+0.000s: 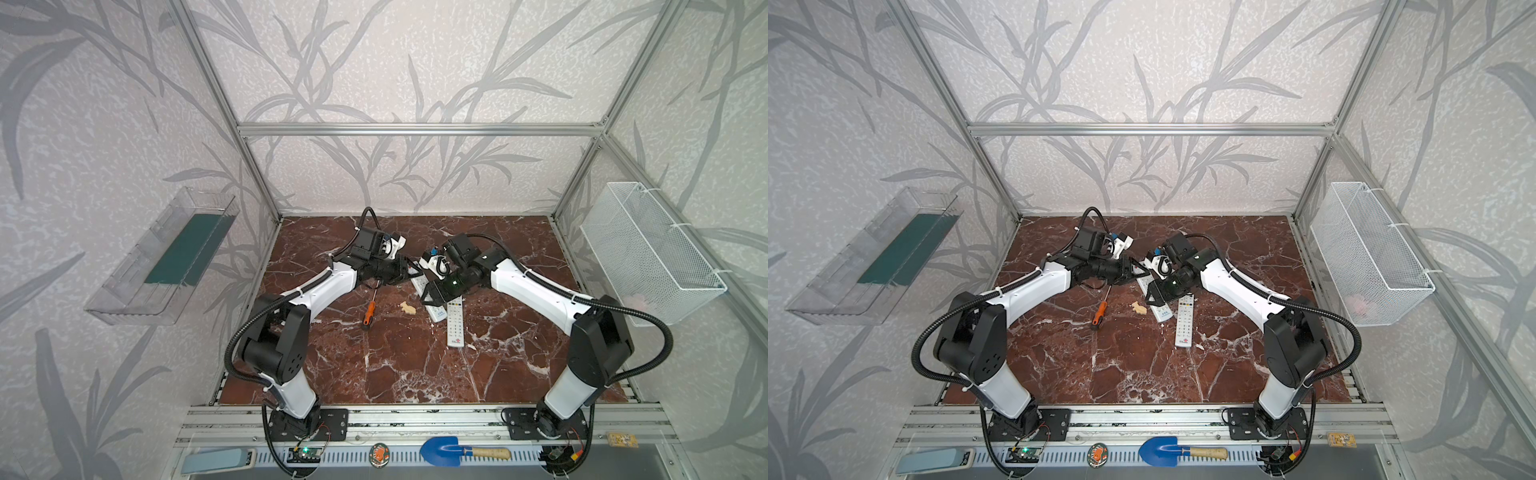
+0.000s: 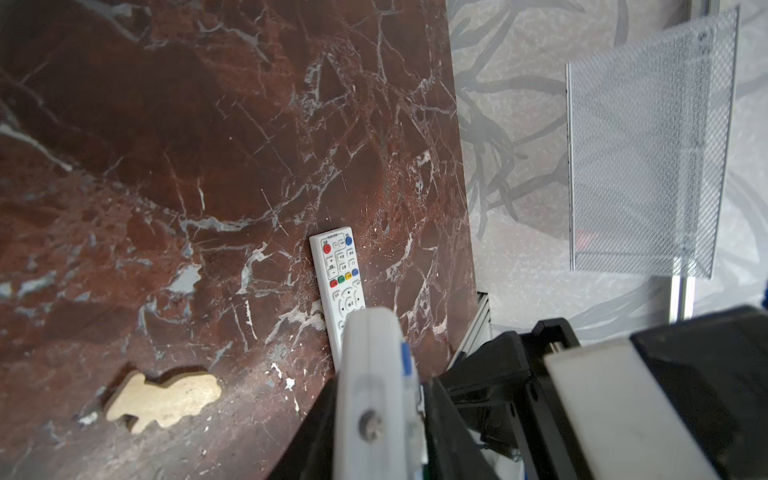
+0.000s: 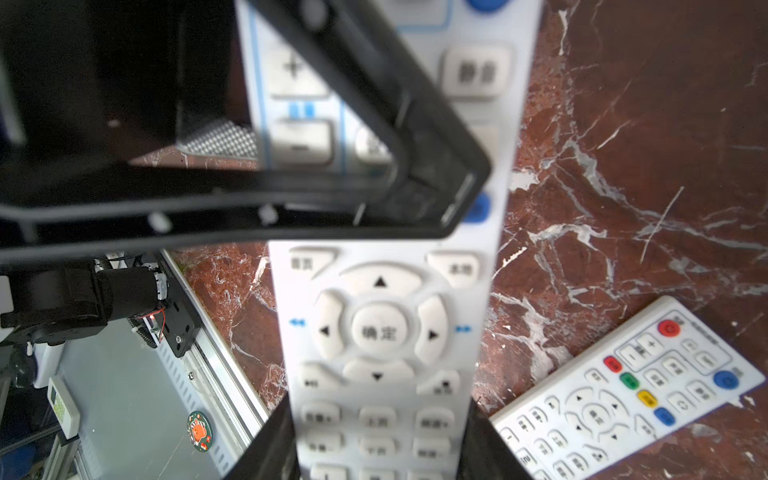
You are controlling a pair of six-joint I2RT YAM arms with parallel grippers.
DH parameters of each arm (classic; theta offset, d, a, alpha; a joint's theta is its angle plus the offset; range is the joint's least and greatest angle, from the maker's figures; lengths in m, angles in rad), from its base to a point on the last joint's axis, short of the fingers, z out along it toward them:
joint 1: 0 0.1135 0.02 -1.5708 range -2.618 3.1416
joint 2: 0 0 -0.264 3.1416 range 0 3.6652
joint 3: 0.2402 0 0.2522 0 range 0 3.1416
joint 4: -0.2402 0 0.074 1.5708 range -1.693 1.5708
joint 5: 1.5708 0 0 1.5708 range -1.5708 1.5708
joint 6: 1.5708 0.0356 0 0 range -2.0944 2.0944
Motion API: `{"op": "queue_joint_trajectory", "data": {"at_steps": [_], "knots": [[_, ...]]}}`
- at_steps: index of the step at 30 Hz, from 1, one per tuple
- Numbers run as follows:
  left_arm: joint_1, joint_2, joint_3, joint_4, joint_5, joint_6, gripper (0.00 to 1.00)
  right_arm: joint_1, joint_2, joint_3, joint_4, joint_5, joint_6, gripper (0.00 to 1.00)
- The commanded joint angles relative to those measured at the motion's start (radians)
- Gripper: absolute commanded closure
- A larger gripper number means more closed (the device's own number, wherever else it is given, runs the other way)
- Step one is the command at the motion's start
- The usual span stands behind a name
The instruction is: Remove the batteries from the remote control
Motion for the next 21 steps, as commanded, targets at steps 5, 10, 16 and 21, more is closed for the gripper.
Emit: {"op": "queue_joint_trajectory", "data": {"at_steps": [5, 10, 16, 21], "knots": [[0.012, 0.022, 0.027, 0.026, 0.040, -0.030, 0.86, 0.003, 0.024, 0.051, 0.016, -0.015, 0.024, 0.50], [0.032, 0.027, 0.037, 0.035, 0.073, -0.042, 0.86, -0.038, 0.008, 0.053, 0.029, -0.094, 0.044, 0.18], [0.060, 0.027, 0.089, 0.067, 0.187, -0.067, 0.85, -0.204, -0.052, -0.008, 0.154, -0.522, 0.144, 0.10], [0.069, 0.005, 0.078, 0.293, 0.307, -0.168, 0.86, -0.297, -0.077, -0.046, 0.232, -0.711, 0.228, 0.10]]}}
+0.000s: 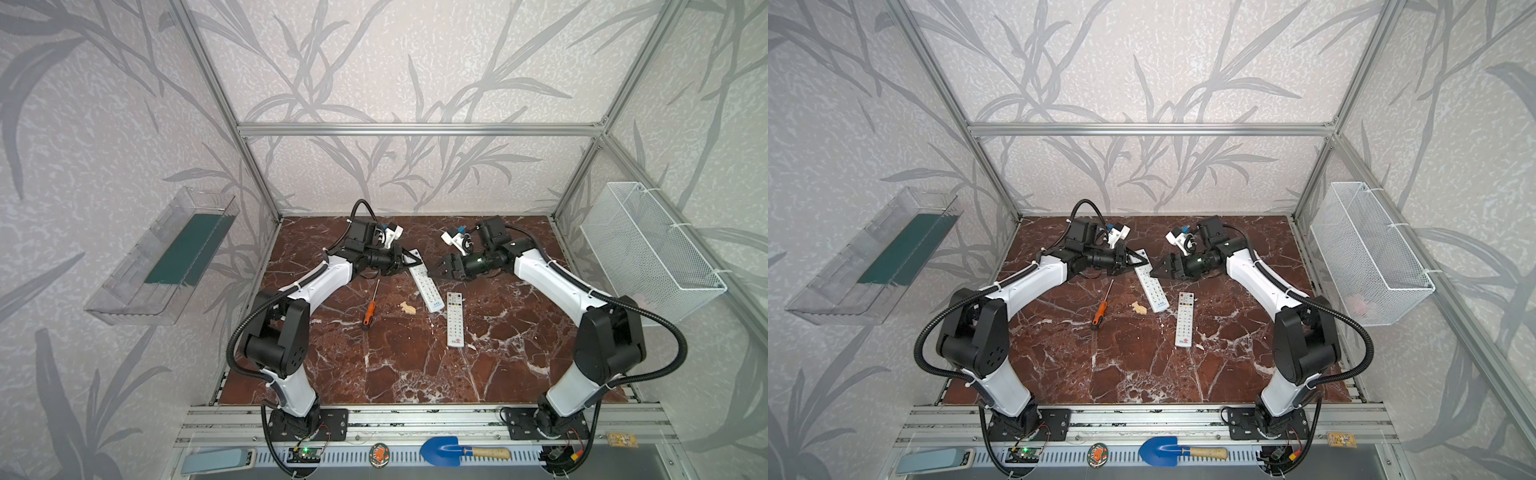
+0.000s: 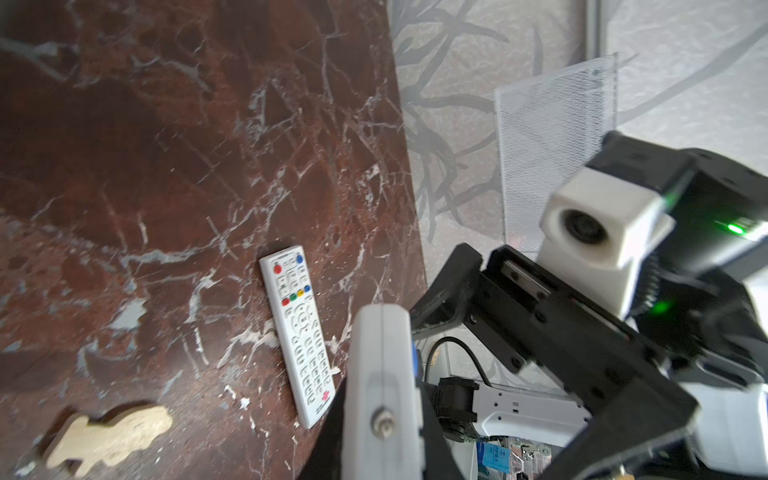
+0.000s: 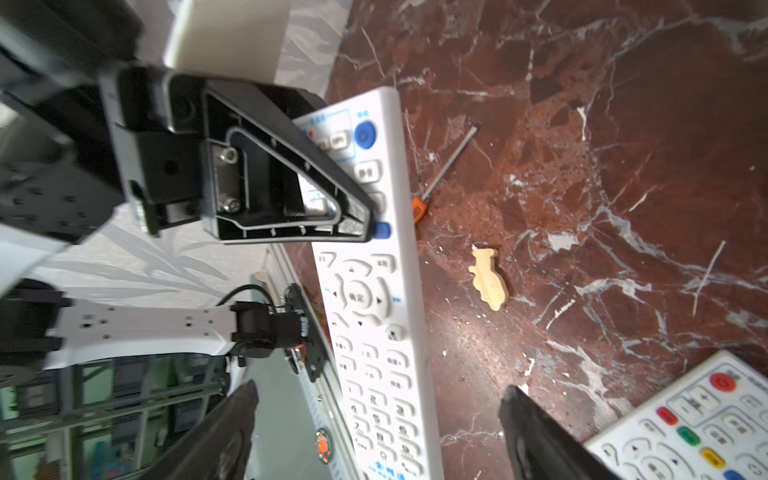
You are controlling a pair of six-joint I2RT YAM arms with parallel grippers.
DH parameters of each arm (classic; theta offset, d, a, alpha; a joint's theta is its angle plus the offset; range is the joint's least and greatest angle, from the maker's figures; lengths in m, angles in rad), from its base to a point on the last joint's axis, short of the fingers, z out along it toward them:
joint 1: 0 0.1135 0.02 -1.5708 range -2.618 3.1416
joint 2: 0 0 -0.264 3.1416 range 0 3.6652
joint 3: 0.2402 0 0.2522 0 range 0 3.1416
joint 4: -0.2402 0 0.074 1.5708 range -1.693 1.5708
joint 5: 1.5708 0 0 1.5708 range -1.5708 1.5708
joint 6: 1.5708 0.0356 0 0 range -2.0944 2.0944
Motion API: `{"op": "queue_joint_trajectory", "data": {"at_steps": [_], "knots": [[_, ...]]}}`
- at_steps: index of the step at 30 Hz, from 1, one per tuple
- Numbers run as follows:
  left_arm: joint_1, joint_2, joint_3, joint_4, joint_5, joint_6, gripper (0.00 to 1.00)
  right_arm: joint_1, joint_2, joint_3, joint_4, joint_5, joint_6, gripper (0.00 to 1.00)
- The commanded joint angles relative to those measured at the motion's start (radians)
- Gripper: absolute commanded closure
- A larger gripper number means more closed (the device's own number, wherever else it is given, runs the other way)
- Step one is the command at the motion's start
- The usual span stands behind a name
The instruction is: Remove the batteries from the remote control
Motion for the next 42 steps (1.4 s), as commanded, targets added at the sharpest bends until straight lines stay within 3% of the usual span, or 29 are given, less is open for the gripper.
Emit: {"op": "queue_joint_trajectory", "data": {"at_steps": [1, 5, 9, 13, 20, 30, 42], "knots": [[0.006, -0.029, 0.008, 0.250, 0.140, -0.110, 0.86, -0.032, -0.051, -0.047, 0.113, -0.234, 0.102, 0.10], [0.018, -0.034, -0.043, 0.571, 0.186, -0.288, 0.86, -0.048, -0.075, -0.111, 0.262, -0.306, 0.222, 0.10], [0.031, 0.001, -0.062, 0.864, 0.217, -0.498, 0.86, -0.046, -0.091, -0.113, 0.191, -0.292, 0.169, 0.11], [0.045, 0.039, -0.072, 1.061, 0.199, -0.648, 0.87, -0.035, -0.123, -0.173, 0.243, -0.282, 0.209, 0.16], [0.063, 0.021, -0.086, 0.990, 0.180, -0.592, 0.87, -0.017, -0.185, -0.257, 0.361, -0.235, 0.286, 0.29], [0.063, 0.040, -0.107, 1.054, 0.190, -0.643, 0.88, 0.023, -0.152, -0.210, 0.397, -0.207, 0.315, 0.48], [0.065, 0.026, -0.114, 0.863, 0.194, -0.499, 0.88, 0.027, -0.135, -0.189, 0.395, -0.196, 0.321, 0.80]]}}
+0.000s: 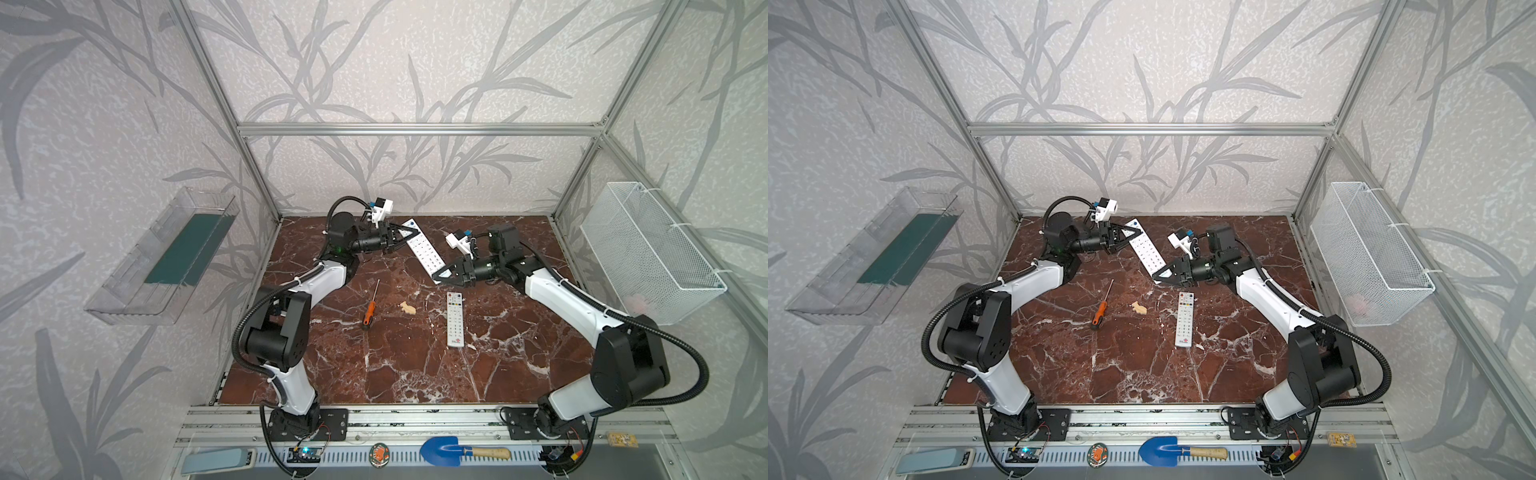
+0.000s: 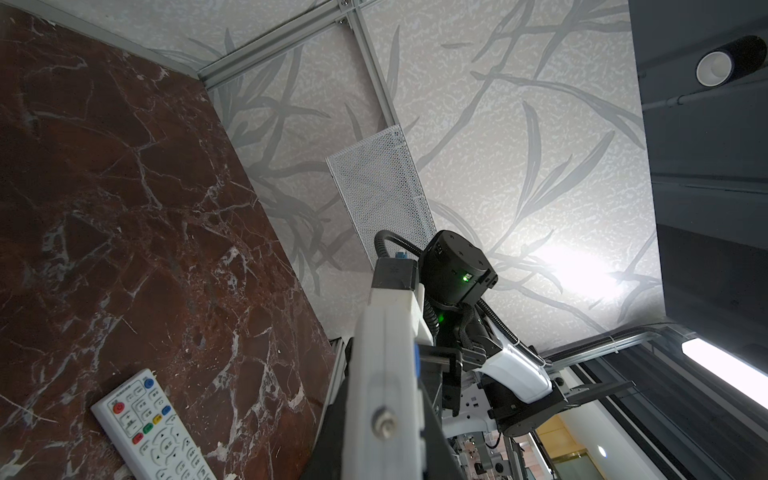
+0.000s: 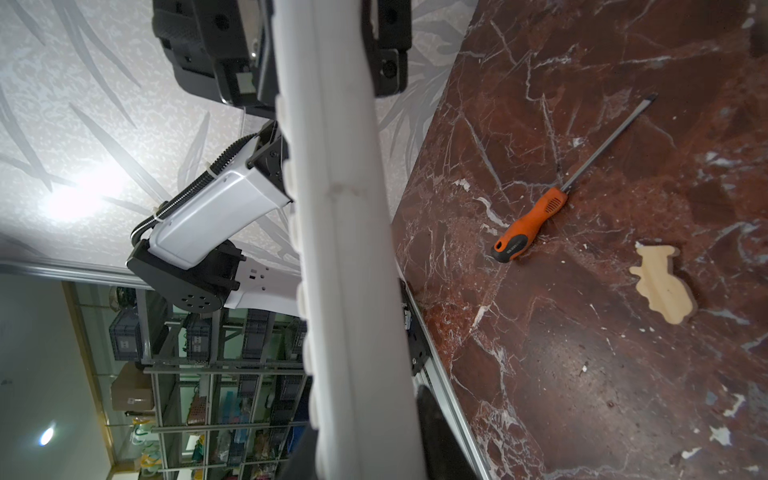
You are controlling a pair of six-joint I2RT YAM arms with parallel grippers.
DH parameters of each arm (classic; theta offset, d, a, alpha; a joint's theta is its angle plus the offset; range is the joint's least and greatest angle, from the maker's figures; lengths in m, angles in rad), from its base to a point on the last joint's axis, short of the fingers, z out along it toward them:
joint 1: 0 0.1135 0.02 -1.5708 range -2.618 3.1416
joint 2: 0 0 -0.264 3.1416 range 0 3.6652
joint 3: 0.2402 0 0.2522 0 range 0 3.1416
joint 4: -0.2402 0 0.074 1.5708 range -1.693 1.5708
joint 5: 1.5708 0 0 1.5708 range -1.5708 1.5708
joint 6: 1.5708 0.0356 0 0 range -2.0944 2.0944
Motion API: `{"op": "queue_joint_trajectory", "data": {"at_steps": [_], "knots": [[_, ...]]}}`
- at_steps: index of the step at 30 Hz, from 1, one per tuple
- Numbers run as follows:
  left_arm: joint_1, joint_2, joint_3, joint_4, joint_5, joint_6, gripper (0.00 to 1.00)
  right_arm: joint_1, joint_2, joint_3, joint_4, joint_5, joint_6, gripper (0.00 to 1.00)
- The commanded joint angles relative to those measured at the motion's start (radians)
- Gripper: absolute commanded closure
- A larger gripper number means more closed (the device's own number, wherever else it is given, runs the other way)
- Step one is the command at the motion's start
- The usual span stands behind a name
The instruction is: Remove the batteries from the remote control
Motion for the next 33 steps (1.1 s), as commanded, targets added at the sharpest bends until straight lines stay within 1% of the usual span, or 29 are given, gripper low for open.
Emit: {"op": "queue_joint_trajectory", "data": {"at_steps": [1, 4, 5, 6, 7, 8, 9, 11, 13, 16, 17, 19, 21, 23, 24, 27, 30, 31, 33], "knots": [[-0.004, -0.006, -0.010, -0.029, 0.018, 0.038, 0.88, 0.001, 0.004, 0.039, 0.016, 0.034, 0.005, 0.84], [-0.004, 0.001, -0.004, -0.036, 0.021, 0.038, 0.87, 0.002, 0.001, 0.041, -0.005, 0.047, -0.011, 0.89], [-0.004, 0.002, -0.002, -0.040, 0.022, 0.038, 0.85, 0.002, 0.000, 0.045, -0.023, 0.055, -0.024, 0.91], [-0.004, 0.003, -0.002, -0.045, 0.021, 0.039, 0.79, 0.001, -0.002, 0.048, -0.044, 0.063, -0.040, 0.92], [-0.003, 0.003, -0.002, -0.045, 0.021, 0.043, 0.54, 0.001, -0.004, 0.053, -0.067, 0.073, -0.057, 0.93], [-0.001, 0.001, -0.003, -0.047, 0.019, 0.047, 0.05, 0.001, -0.008, 0.059, -0.094, 0.090, -0.078, 0.94], [0.002, -0.003, -0.006, -0.056, 0.015, 0.055, 0.01, 0.001, -0.013, 0.067, -0.128, 0.114, -0.106, 0.95], [0.012, -0.017, -0.010, -0.100, 0.007, 0.081, 0.01, 0.001, -0.023, 0.078, -0.182, 0.167, -0.151, 0.96], [0.023, -0.037, -0.008, -0.205, -0.005, 0.146, 0.01, 0.001, -0.035, 0.100, -0.261, 0.254, -0.211, 0.98], [0.043, -0.086, -0.003, -0.442, -0.038, 0.302, 0.01, 0.006, -0.055, 0.137, -0.369, 0.451, -0.299, 1.00], [0.049, -0.106, 0.004, -0.551, -0.058, 0.370, 0.01, 0.017, -0.062, 0.151, -0.404, 0.540, -0.343, 1.00], [0.061, -0.136, 0.027, -0.740, -0.100, 0.482, 0.01, 0.069, -0.077, 0.182, -0.467, 0.775, -0.443, 1.00], [0.075, -0.157, 0.049, -0.877, -0.137, 0.531, 0.01, 0.159, -0.089, 0.195, -0.486, 1.039, -0.581, 1.00], [0.096, -0.162, 0.064, -0.955, -0.159, 0.521, 0.01, 0.240, -0.094, 0.181, -0.459, 1.242, -0.717, 1.00], [0.106, -0.168, 0.059, -0.961, -0.161, 0.507, 0.01, 0.267, -0.095, 0.165, -0.426, 1.305, -0.778, 1.00], [0.129, -0.206, 0.016, -0.884, -0.175, 0.429, 0.01, 0.348, -0.096, 0.077, -0.272, 1.589, -0.956, 1.00], [0.134, -0.239, -0.011, -0.843, -0.181, 0.377, 0.01, 0.383, -0.085, 0.034, -0.157, 1.778, -1.059, 1.00], [0.133, -0.239, -0.013, -0.843, -0.177, 0.365, 0.01, 0.392, -0.080, 0.031, -0.140, 1.807, -1.093, 1.00], [0.134, -0.231, -0.012, -0.848, -0.150, 0.337, 0.01, 0.426, -0.063, 0.012, -0.064, 1.906, -1.187, 1.00]]}}
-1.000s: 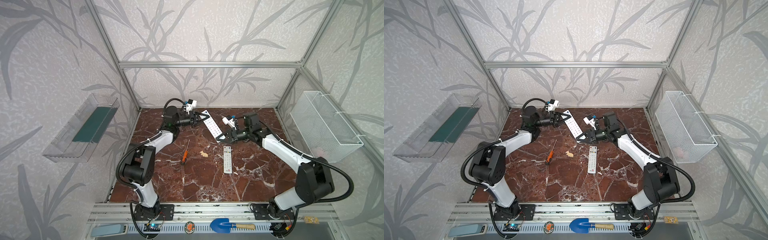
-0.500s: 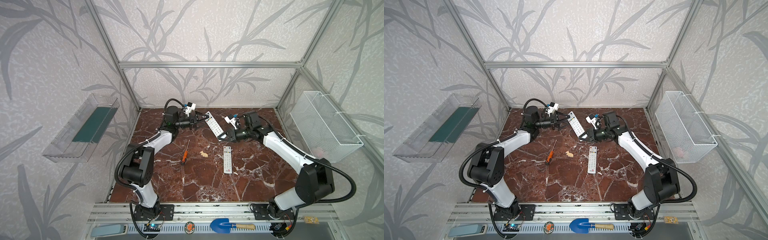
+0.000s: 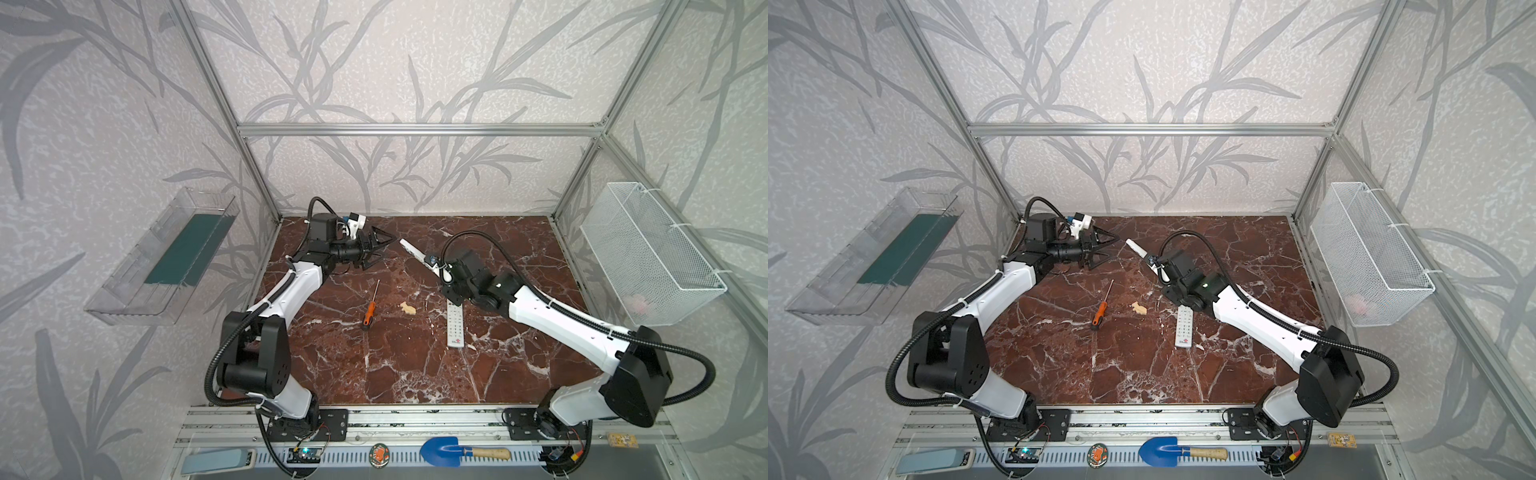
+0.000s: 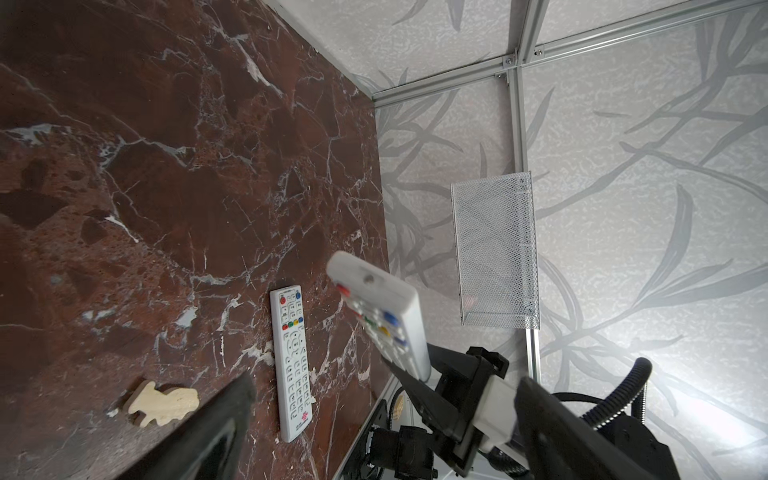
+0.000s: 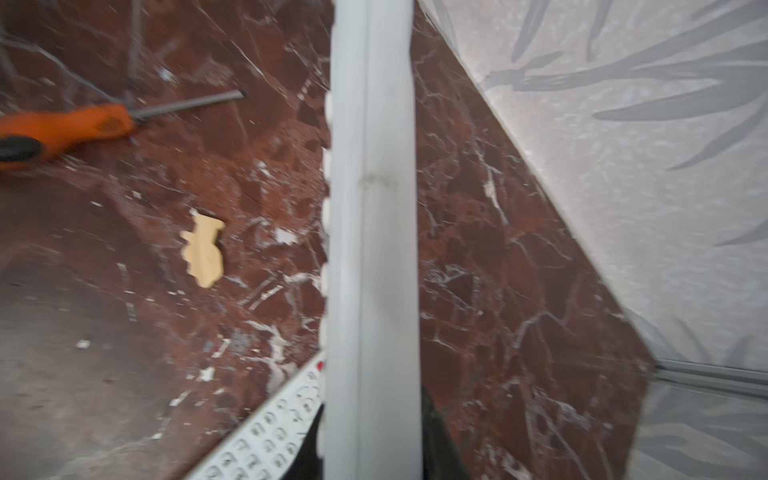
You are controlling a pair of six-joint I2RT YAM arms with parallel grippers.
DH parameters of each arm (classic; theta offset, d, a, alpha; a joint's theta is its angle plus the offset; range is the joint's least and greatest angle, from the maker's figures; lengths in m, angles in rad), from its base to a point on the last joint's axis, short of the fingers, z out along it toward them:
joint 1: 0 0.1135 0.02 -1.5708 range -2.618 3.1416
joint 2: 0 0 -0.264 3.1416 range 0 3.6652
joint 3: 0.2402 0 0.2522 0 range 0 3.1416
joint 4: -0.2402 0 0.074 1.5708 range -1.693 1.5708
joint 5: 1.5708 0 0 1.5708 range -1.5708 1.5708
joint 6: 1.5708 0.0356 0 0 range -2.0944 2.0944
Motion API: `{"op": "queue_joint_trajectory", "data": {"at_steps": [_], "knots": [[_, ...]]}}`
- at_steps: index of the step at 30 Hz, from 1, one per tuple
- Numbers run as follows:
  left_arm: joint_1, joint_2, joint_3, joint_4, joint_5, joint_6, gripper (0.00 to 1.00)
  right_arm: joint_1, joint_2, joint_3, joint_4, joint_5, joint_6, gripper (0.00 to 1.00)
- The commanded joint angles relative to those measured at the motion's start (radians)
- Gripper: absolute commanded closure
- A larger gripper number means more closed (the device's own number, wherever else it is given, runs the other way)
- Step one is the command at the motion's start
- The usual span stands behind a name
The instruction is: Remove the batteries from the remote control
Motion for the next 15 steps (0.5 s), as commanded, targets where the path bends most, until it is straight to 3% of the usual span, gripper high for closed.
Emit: {"op": "queue_joint_trajectory", "data": {"at_steps": [1, 6, 10, 15], "knots": [[-0.003, -0.022, -0.010, -0.014, 0.026, -0.056, 0.01, 0.044, 0.009, -0.030, 0.234, 0.326, -0.258, 1.00], [-0.007, 0.039, 0.074, -0.290, 0.103, 0.039, 0.01, 0.107, 0.003, -0.219, 0.721, 0.394, -0.620, 1.00], [-0.008, 0.053, 0.120, -0.397, 0.120, 0.087, 0.01, 0.113, 0.016, -0.238, 0.824, 0.395, -0.704, 1.00], [-0.020, 0.070, 0.126, -0.388, 0.129, 0.061, 0.01, 0.121, 0.013, -0.231, 0.893, 0.352, -0.756, 1.00]]}}
